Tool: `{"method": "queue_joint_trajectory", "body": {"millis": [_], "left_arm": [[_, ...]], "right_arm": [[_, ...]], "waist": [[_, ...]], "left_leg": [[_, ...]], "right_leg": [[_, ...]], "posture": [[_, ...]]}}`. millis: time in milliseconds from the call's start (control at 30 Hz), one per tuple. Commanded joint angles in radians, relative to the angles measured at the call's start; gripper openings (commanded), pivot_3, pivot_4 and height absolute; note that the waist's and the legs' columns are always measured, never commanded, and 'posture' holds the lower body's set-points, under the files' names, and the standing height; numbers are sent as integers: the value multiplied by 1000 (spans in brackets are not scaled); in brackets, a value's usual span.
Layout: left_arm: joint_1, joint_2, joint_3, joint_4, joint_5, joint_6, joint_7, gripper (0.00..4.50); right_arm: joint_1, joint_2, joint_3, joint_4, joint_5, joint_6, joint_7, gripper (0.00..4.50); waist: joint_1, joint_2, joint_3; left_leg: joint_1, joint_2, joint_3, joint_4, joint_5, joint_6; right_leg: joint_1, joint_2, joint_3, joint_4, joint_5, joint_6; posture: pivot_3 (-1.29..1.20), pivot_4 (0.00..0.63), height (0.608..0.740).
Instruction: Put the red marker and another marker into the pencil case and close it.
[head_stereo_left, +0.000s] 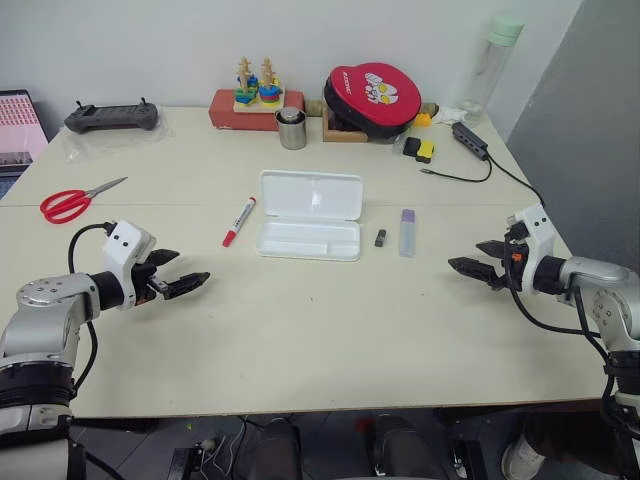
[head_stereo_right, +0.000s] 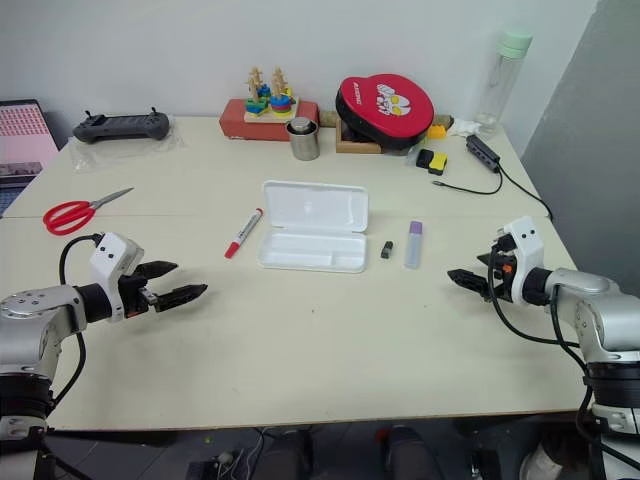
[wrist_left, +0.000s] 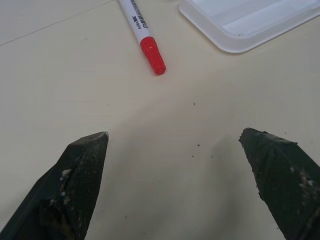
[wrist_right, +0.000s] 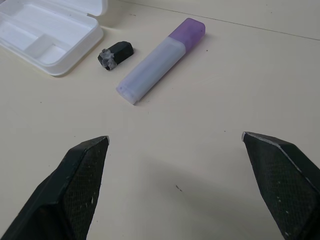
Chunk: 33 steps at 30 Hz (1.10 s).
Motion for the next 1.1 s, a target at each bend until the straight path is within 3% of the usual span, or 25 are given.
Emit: {"method": "queue_joint_trajectory", "body": {"millis": [33,200,367,700,1100], "left_arm": [[-16,3,15,-3,-2,-10,-2,4500],[-61,-39,-38,-79,-34,18,-62,4500],[-174,-139,-171,-111,9,10,-110,4500],[-374,-296,-309,84,81,-76,-185,4500],[-478,-371,-373,359,222,-258,-183,2048]], "right_arm": [[-4,-8,-22,-38,2,-13,8,4490],[37,-1,-42,-158,74,-63,95,4490],[-29,59,1,-292,149,-47,120,4490],[-108,154,86,-383,170,-9,51,4490],[-92,164,73,-430,197,4,-8,4500]], "waist": [[0,0,0],[4,0,0],[3,0,0],[1,0,0],[1,0,0]], "left_leg": [[0,0,0,0,0,0],[0,0,0,0,0,0],[-1,0,-1,3,0,0],[-3,0,-2,9,0,0],[-5,-1,-4,11,0,0]], "right_leg": [[0,0,0,0,0,0],[0,0,0,0,0,0],[1,0,0,0,1,2],[1,1,0,1,2,4],[1,1,-1,1,3,5]], "posture": [[0,150,740],[0,150,740],[0,150,740],[0,150,740],[0,150,740]]}}
